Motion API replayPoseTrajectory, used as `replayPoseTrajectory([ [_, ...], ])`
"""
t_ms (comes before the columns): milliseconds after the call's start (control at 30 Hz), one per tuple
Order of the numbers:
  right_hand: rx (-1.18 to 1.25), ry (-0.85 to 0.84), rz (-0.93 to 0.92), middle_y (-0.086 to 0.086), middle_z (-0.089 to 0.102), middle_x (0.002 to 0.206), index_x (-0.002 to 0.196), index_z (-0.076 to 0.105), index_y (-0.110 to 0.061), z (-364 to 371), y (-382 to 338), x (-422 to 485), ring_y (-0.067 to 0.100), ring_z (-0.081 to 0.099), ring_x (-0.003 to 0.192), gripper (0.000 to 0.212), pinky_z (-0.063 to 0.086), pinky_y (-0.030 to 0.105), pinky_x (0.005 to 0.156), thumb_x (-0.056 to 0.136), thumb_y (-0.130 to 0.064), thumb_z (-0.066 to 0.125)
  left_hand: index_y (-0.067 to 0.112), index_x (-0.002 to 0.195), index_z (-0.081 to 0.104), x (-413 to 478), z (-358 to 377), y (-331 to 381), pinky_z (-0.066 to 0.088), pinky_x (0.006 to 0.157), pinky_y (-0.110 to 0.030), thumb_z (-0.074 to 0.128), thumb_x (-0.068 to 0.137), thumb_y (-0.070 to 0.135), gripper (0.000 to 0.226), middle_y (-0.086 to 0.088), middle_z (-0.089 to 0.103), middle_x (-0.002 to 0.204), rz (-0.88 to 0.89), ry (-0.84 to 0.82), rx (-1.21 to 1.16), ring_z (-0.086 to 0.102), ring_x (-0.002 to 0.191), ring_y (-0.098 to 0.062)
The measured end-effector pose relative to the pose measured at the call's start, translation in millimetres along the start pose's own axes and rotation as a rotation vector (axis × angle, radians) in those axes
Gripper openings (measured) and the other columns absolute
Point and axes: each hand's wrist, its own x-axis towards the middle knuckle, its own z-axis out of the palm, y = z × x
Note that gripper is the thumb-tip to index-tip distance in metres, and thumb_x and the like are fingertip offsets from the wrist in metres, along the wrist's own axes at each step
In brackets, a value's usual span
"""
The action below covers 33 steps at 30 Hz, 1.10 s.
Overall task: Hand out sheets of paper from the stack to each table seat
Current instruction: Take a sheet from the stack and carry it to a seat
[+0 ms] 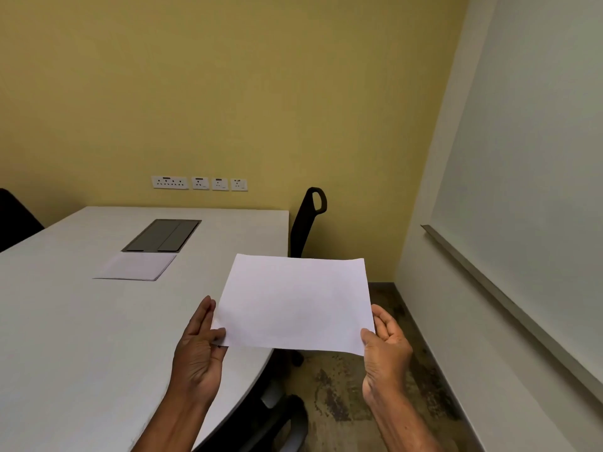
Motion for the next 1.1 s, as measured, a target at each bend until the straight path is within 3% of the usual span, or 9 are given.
replayPoseTrajectory([
  [333,-0.044,-0.077,0.042,-0.014,0.072,0.106,0.116,0.068,-0.027,-6.1,5.6,126.4,0.012,0.068,0.099,0.035,0.059,0.025,0.061,0.090,-0.002,0.068,0.017,0.111,0.070,56.4,63.7,-64.0,0.059,0.074,-0.018,0.045,0.085,-0.021,0.053,0.004,0.072,0.115,0.068,0.108,0.024,0.068,0.105,-0.011],
  [600,-0.055,-0.108,0.091,-0.017,0.073,0.099,0.113,0.069,-0.024,54.2,31.3,227.2,0.013,0.070,0.096,0.036,0.062,0.030,0.064,0.088,0.002,0.068,0.010,0.121,0.066,156.2,94.8,-82.3,0.059,0.074,-0.020,0.048,0.085,-0.020,0.051,-0.003,0.070,0.120,0.103,0.196,0.031,0.066,0.109,-0.019],
  [700,-0.062,-0.119,0.130,-0.014,0.071,0.102,0.115,0.068,-0.022,81.8,43.7,261.3,0.014,0.069,0.098,0.037,0.063,0.037,0.071,0.088,0.004,0.067,0.011,0.118,0.067,190.7,110.6,-80.9,0.059,0.068,-0.017,0.048,0.085,-0.021,0.050,-0.001,0.070,0.116,0.119,0.255,0.030,0.068,0.101,-0.017],
  [833,-0.081,-0.146,0.180,-0.013,0.070,0.100,0.114,0.067,-0.023,112.6,61.5,301.0,0.014,0.068,0.099,0.037,0.063,0.037,0.073,0.089,0.004,0.066,0.008,0.122,0.066,233.0,126.0,-79.8,0.058,0.064,-0.015,0.049,0.085,-0.021,0.050,-0.001,0.070,0.115,0.152,0.309,0.012,0.068,0.095,-0.014],
  [1100,-0.082,-0.251,0.255,0.000,0.071,0.113,0.118,0.065,-0.019,179.5,95.1,397.1,0.021,0.070,0.102,0.041,0.063,0.037,0.075,0.089,0.010,0.063,0.004,0.129,0.062,324.3,160.1,-90.2,0.059,0.076,-0.019,0.049,0.086,-0.021,0.051,-0.011,0.063,0.131,0.231,0.417,0.031,0.061,0.108,-0.023],
])
